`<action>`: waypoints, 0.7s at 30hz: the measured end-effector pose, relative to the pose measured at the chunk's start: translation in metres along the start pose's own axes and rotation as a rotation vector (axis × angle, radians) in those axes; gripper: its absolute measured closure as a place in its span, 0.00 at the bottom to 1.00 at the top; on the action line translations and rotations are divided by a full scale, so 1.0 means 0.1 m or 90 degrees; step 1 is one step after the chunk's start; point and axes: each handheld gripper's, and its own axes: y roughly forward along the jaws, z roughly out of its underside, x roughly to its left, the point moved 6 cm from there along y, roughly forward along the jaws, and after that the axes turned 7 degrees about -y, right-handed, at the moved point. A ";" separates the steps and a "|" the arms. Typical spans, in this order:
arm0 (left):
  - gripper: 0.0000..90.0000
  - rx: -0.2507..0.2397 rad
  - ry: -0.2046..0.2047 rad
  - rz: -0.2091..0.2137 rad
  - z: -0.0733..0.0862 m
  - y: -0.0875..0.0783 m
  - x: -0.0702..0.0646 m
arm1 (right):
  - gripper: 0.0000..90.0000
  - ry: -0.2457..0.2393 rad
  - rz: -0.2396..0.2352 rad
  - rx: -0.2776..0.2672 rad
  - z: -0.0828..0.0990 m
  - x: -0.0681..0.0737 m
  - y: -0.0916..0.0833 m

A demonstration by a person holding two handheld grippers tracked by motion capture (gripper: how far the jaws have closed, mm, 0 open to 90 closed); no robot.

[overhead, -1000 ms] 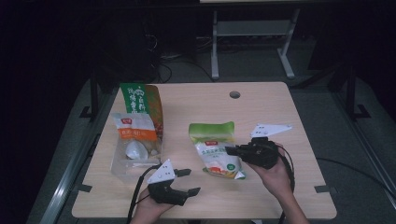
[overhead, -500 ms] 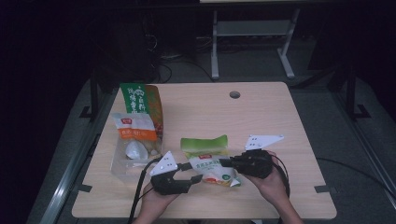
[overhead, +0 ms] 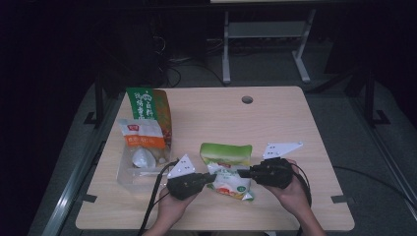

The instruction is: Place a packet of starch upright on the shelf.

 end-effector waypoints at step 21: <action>0.75 0.017 0.034 -0.014 0.01 -0.13 0.01 | 0.98 0.040 0.022 -0.002 -0.02 -0.06 0.08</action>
